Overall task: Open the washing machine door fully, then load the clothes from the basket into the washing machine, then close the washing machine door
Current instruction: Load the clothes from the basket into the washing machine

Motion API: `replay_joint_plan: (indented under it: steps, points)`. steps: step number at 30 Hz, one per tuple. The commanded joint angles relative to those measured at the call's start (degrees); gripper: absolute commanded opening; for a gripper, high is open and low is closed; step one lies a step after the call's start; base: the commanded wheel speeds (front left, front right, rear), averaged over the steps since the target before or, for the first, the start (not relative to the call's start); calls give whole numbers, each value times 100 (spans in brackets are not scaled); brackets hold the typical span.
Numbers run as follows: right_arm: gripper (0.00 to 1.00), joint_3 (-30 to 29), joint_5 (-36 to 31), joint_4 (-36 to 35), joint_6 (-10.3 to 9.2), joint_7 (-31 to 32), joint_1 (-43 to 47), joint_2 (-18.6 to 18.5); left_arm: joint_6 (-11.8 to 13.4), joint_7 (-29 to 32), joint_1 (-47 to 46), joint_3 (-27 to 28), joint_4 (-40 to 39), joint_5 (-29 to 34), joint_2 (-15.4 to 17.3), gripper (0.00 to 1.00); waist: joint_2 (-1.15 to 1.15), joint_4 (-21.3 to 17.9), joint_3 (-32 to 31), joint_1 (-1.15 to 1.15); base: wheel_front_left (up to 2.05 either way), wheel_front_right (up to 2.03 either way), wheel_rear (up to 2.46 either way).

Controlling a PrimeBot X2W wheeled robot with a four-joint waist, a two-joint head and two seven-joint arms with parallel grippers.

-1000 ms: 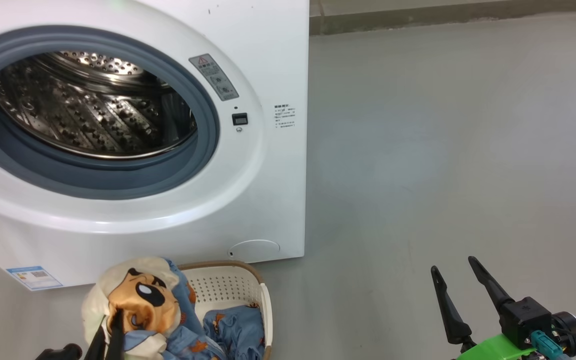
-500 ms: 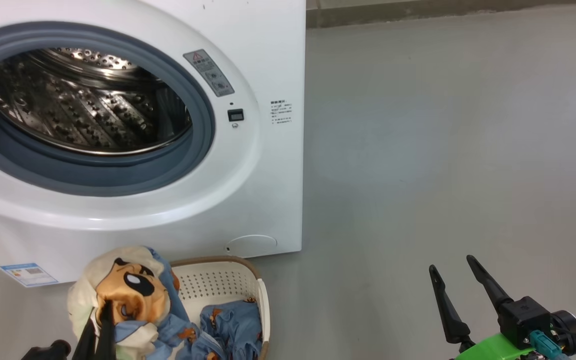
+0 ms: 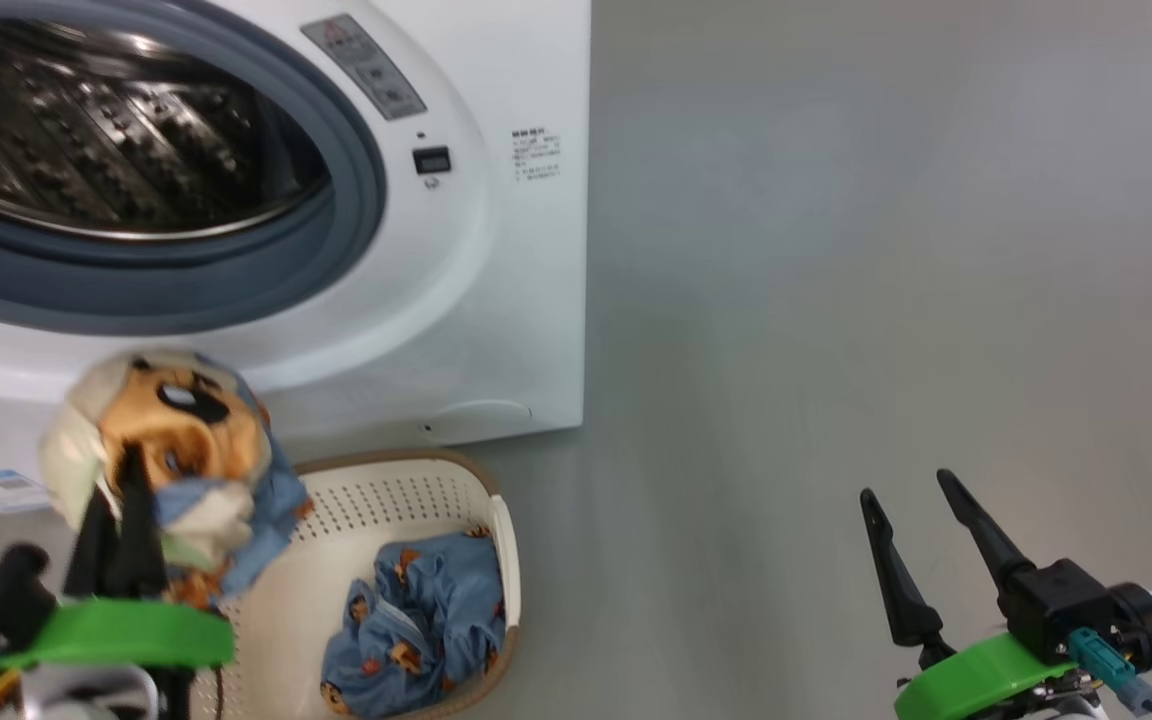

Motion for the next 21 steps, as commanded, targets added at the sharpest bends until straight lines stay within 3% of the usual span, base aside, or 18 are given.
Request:
replay_joint_plan:
  steps: [1,21]
  points:
    - [100,138,32,-171,9,-34,-216,-28,-33,-78,-414,249,-74,-14,208,0,0,-172,435,0,0,0,0]
    - [100,280,338,-73,9,-247,-909,-28,-176,520,-4249,538,1511,-308,1673,0,0,-1214,2380,0,0,0,0]
